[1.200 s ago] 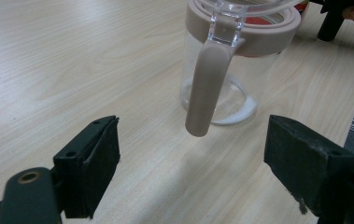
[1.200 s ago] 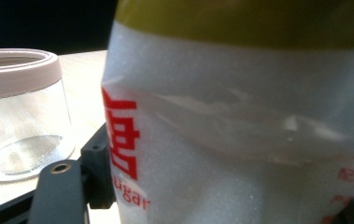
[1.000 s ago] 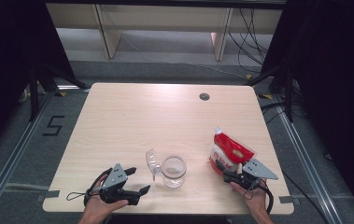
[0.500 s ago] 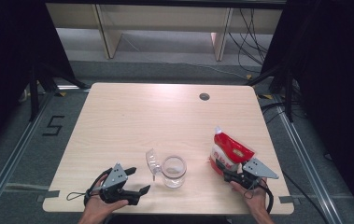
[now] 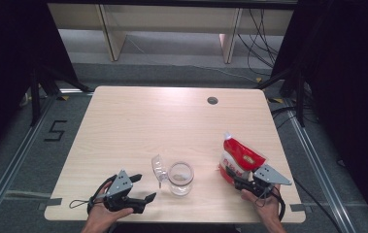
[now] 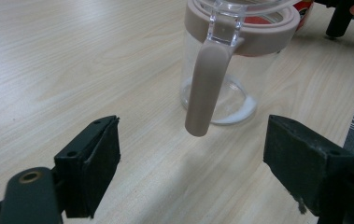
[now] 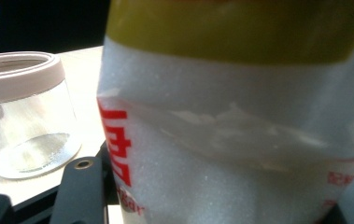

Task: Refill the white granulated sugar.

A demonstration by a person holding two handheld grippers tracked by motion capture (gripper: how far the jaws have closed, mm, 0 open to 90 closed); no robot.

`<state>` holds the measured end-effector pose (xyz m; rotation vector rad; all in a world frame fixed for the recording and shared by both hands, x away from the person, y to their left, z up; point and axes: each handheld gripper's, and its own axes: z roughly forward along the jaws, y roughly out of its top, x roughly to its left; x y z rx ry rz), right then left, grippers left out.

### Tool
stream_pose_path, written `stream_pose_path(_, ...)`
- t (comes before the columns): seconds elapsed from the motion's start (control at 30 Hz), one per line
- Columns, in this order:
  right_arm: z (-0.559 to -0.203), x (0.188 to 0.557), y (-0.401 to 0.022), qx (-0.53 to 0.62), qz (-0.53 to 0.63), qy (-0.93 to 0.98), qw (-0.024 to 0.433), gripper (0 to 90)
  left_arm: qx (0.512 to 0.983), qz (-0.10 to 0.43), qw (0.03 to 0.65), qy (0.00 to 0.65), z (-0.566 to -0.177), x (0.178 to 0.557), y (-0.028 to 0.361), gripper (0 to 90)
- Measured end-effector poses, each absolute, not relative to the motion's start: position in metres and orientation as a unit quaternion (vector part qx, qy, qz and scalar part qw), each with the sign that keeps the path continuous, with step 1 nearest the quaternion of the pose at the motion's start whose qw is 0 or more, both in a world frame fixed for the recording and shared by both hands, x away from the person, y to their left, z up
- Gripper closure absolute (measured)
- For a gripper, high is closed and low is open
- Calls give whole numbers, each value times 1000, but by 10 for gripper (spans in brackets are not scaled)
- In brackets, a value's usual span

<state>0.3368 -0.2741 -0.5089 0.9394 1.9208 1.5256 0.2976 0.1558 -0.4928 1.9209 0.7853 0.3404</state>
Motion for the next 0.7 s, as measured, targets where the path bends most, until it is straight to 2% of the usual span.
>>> stream_pose_path(0.13,-508,336,-272,339,564,707,260,401,796,146,497,314,-491,299,158,182)
stream_pose_path(0.33,-504,329,-268,335,563,717,237,405,796,146,497,314,-491,299,158,182)
stream_pose_path(0.47,-501,333,-270,295,568,718,275,406,795,146,498,314,-491,299,158,182)
stream_pose_path(0.53,-499,330,-270,295,561,730,255,407,794,147,499,315,-491,299,158,182)
stream_pose_path(0.63,-497,327,-269,302,557,728,263,408,794,147,499,314,-491,299,158,182)
stream_pose_path(0.67,-494,328,-269,273,552,730,296,408,789,141,501,328,-492,298,157,182)
stream_pose_path(0.7,-494,328,-269,273,552,730,296,408,789,141,501,328,-492,298,157,182)
